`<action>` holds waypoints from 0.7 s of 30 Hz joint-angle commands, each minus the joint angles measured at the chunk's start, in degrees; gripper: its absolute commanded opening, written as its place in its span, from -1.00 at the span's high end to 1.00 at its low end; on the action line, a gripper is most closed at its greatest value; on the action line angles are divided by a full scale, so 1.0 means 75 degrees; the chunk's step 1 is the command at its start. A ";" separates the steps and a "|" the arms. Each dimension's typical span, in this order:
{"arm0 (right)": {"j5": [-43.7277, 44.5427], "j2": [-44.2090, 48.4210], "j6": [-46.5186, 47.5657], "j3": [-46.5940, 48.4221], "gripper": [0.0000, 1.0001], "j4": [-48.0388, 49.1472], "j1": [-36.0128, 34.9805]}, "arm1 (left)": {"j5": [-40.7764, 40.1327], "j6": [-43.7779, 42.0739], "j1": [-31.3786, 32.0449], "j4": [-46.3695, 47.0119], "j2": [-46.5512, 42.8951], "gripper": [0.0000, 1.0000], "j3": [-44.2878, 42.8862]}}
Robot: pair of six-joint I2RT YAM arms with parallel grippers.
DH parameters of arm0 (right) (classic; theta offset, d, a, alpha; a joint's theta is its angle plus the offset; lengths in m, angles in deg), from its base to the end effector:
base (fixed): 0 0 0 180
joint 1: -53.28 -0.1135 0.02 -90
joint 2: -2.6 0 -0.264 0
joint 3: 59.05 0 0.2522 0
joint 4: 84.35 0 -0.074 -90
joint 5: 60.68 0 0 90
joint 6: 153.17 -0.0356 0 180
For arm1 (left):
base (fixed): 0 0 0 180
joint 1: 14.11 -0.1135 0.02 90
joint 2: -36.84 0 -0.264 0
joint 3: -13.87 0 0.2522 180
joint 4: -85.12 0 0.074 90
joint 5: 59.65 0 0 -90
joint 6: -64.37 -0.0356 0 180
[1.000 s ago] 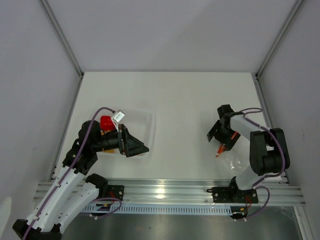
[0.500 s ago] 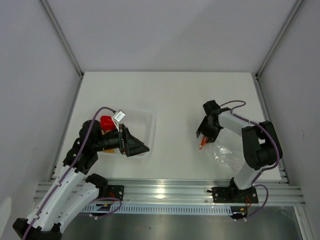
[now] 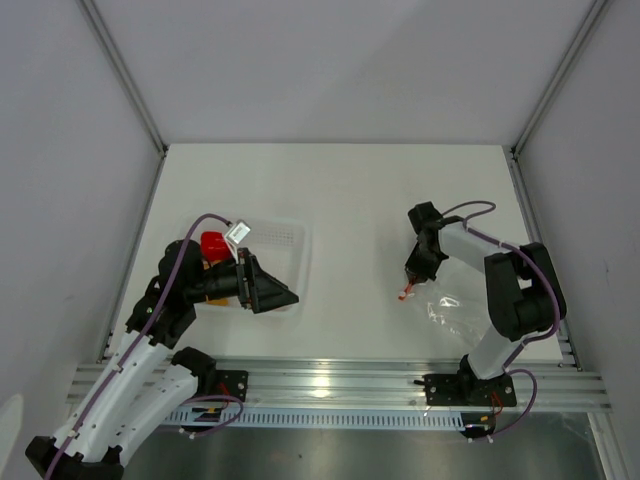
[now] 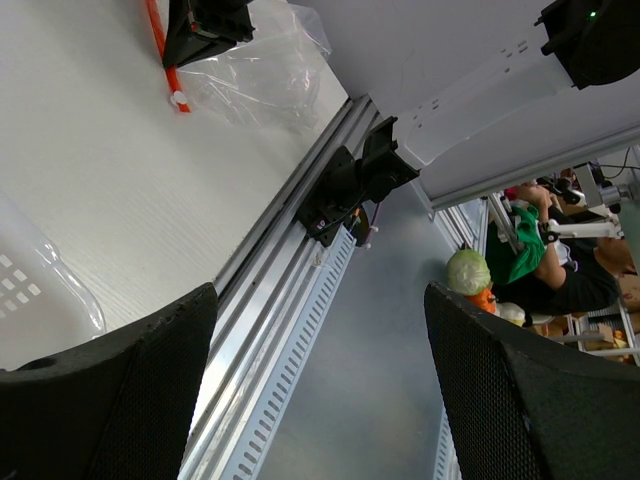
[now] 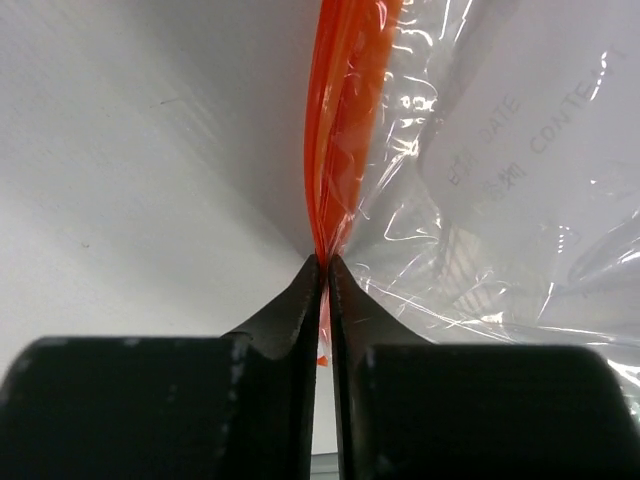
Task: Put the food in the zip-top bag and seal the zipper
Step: Pick up the zipper food storage bag at the corner of the board.
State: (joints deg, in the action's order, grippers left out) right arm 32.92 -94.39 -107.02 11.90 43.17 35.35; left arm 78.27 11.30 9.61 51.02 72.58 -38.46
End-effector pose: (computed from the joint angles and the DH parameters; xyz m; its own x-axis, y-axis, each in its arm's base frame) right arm 0.2866 0.0904 0.1575 -0.8770 0.4429 -0.1862 0.4329 0.8966 0.0935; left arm 0.1182 -0.0808 0.3103 -0.7715 -0.1008 -0.6282 0.5680 0.3356 -0.7515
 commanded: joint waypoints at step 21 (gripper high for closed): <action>-0.0594 0.2816 0.1418 0.1482 1.00 -0.0289 -0.2916 | 0.0467 -0.0084 0.0176 0.0789 0.1034 -0.63 -0.0108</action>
State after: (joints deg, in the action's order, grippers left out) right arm 35.60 -77.65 -99.88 24.58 36.19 15.70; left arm 80.29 10.42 10.05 53.56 79.29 -38.46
